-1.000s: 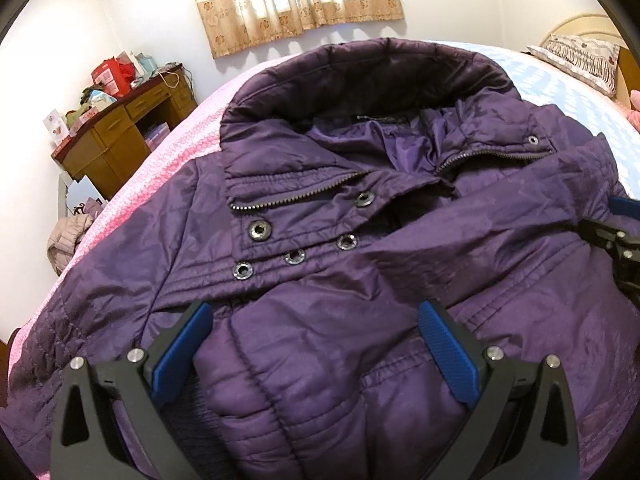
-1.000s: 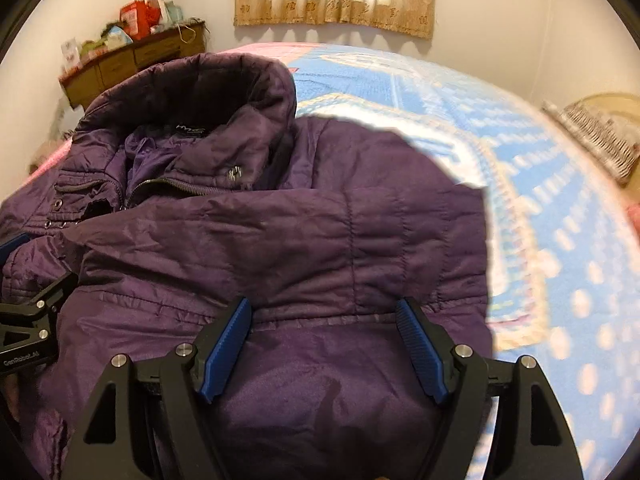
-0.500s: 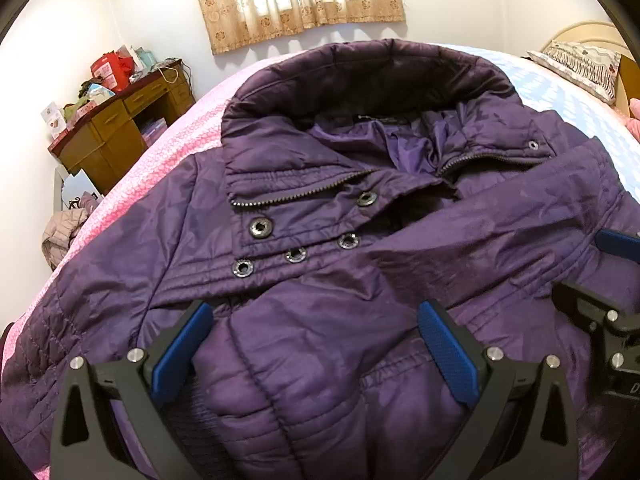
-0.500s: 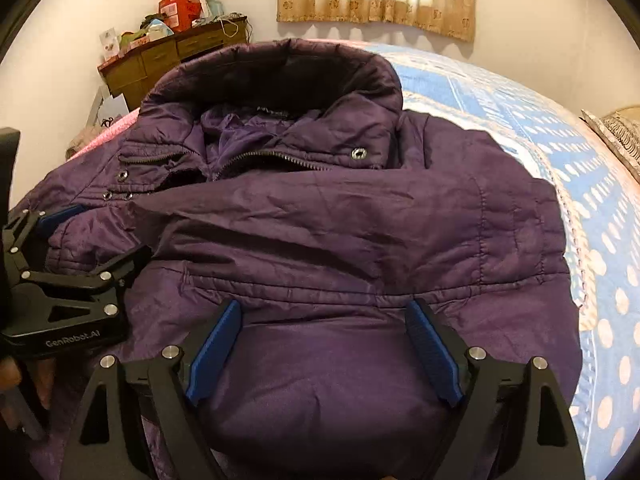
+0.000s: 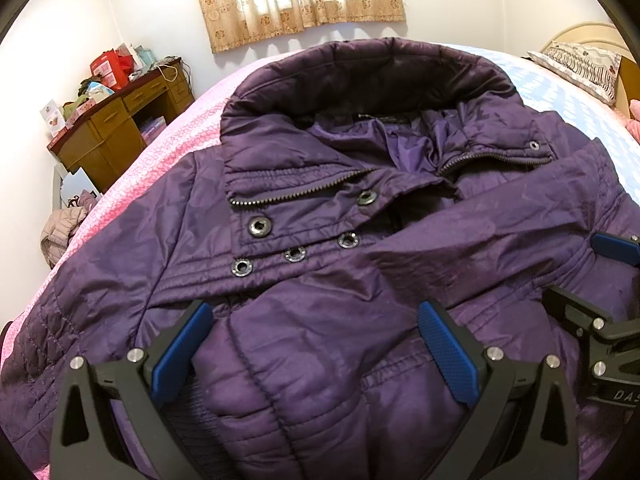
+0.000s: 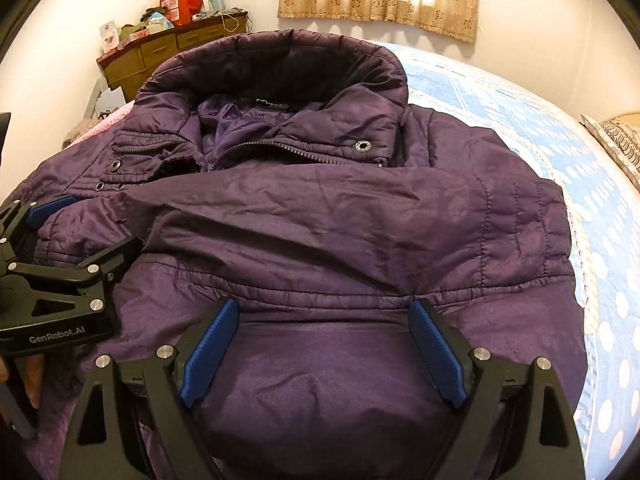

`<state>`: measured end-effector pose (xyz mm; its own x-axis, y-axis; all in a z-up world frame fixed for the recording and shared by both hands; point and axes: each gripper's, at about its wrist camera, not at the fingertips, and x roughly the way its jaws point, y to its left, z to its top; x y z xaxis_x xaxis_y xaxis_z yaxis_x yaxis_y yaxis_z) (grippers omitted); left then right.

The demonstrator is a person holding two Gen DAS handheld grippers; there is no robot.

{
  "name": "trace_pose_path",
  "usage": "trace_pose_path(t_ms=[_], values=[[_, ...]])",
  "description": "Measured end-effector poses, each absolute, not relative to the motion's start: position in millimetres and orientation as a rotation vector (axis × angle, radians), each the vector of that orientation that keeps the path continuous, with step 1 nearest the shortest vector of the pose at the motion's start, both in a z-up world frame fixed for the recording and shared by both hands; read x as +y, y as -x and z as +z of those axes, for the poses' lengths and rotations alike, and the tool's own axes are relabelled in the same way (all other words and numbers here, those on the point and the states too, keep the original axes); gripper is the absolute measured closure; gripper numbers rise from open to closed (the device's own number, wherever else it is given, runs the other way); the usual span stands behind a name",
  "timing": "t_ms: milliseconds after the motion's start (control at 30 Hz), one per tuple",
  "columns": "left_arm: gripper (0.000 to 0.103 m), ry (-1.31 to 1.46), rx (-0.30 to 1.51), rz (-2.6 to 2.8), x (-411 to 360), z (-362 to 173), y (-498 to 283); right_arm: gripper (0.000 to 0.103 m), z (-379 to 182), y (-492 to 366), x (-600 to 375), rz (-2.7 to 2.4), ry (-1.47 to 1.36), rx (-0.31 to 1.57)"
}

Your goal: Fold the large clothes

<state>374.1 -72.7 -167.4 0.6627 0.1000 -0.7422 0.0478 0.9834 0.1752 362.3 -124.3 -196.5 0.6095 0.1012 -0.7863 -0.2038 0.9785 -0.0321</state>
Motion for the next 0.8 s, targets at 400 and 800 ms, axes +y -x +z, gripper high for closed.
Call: trace_pose_path(t_ms=[400,800], values=[[0.0,-0.193,0.845,0.036,-71.3,-167.6,-374.6,0.014,-198.2,-363.5,-124.0,0.173,0.128,0.899],[0.0,-0.185,0.861,0.033,-61.5,-157.0,-370.0,0.013,-184.7,-357.5,-139.0,0.244,0.073,0.908]])
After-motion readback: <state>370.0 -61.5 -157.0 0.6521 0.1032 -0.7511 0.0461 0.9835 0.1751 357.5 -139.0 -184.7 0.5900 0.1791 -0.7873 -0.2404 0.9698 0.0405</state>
